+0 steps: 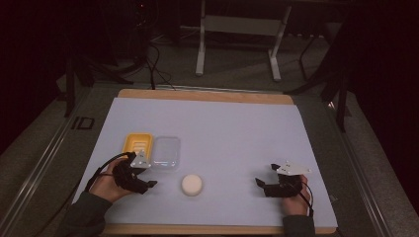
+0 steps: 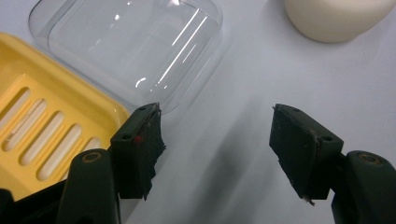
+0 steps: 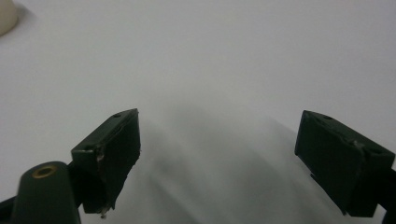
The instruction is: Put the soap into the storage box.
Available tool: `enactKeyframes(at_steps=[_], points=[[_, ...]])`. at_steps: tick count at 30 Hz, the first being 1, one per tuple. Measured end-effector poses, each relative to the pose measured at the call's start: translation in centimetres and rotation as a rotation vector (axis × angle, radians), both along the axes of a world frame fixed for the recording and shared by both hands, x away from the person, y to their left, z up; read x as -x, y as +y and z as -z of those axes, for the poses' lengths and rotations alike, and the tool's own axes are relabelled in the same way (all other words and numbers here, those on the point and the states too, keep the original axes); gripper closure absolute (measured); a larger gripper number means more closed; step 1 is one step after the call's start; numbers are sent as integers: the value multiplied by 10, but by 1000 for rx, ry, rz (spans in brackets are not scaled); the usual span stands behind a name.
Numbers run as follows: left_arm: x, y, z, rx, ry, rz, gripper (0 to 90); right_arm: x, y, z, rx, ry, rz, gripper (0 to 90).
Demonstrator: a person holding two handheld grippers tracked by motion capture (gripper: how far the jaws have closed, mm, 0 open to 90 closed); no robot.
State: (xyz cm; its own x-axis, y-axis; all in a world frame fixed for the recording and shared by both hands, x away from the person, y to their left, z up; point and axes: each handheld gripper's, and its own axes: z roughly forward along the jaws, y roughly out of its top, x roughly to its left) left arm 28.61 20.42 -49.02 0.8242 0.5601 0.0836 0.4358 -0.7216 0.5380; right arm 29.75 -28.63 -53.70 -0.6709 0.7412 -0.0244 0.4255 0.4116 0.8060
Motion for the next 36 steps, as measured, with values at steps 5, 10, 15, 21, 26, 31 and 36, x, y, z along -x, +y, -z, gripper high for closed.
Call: enactKeyframes(at_steps=[5,10,15,21,26,31,36], points=[[-3,-5,-3,-19,5,17,347,0,0,0,0,1,0,141],[-7,-12,-7,-40,12,41,348,0,-1,0,-5,1,1,141],[-9,-21,-10,-68,14,66,348,0,0,0,-3,2,0,141],[-14,-27,-12,-97,24,90,348,0,-1,0,-6,7,2,141],[-18,-34,-14,-114,26,100,346,0,-1,0,-7,7,2,141],[-21,-42,-15,-141,43,121,341,-1,0,0,-5,10,2,141],[-23,-47,-14,-161,69,121,339,-1,-1,0,-7,9,4,141]])
